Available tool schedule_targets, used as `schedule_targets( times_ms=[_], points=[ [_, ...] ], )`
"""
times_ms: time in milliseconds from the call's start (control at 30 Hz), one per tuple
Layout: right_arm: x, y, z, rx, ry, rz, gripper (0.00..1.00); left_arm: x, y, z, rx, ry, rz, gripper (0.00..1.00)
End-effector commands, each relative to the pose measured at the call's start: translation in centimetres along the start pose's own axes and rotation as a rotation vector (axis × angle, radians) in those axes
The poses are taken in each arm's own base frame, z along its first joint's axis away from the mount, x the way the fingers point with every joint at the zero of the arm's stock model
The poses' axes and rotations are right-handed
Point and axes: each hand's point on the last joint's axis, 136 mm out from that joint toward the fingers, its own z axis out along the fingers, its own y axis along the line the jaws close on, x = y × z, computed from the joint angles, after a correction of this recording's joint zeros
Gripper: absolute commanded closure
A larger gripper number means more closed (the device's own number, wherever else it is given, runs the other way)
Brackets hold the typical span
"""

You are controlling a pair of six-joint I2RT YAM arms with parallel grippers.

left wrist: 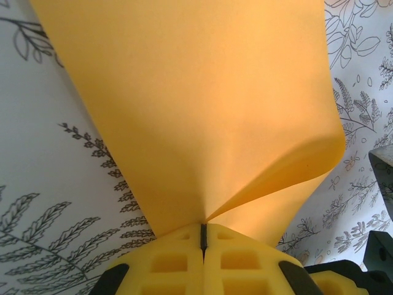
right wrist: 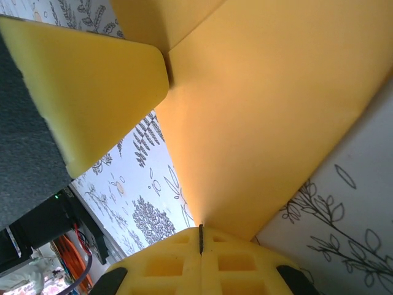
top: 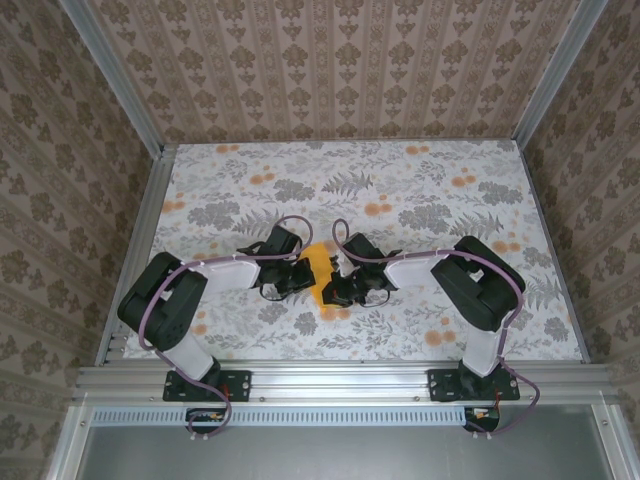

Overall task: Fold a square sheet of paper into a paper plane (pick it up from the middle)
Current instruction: Fold the triangle third at the center of the table.

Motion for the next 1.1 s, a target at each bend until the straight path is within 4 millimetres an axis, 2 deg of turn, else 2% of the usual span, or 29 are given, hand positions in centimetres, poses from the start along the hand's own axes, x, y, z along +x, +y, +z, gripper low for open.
schedule_targets(
  times_ms=[0,100,233,367,500,667,733,800,933,1000,1067],
  points=[
    [1.4,-1.6,0.6,0.046,0.057,0.017,0.95,1.7,3.2,0.2,-0.117,0.030,-0.038,0.97],
    [1.4,-1.4,0.4,0.042,0.055,0.001,0.94,1.7,3.3,0.2,-0.120,0.028,-0.040,0.97],
    [1.2,0.7,-0.5,-0.017,0.032,-0.056,0.93,1.7,3.5,0.2,-0.124,0.028,-0.042,0.97],
    [1.8,1.2,-0.6,-0.021,0.047,-0.082,0.92,1.7,3.4,0.2,-0.125,0.025,-0.042,0.97],
    [2.5,0.4,-0.1,0.007,0.073,-0.070,0.93,1.7,3.5,0.2,-0.126,0.024,-0.043,0.97],
    [2.9,-2.0,0.6,0.098,0.090,-0.031,0.93,1.7,3.5,0.1,-0.125,0.023,-0.041,0.97],
    [2.9,-2.4,0.8,0.115,0.100,-0.023,0.94,1.7,3.5,0.1,-0.127,0.023,-0.042,0.97],
    [2.5,-1.6,0.4,0.107,0.087,-0.044,0.93,1.7,3.5,0.1,-0.127,0.022,-0.040,0.97],
    [0.4,1.8,-2.3,0.044,-0.020,-0.122,0.91,1.7,3.6,0.0,-0.136,0.019,-0.035,0.97],
    [-0.7,2.6,-3.4,0.029,-0.071,-0.142,0.90,1.6,3.6,0.0,-0.135,0.019,-0.032,0.97],
    [-1.6,2.2,-3.9,0.042,-0.101,-0.147,0.89,1.6,3.6,0.0,-0.135,0.017,-0.028,0.97]
  ],
)
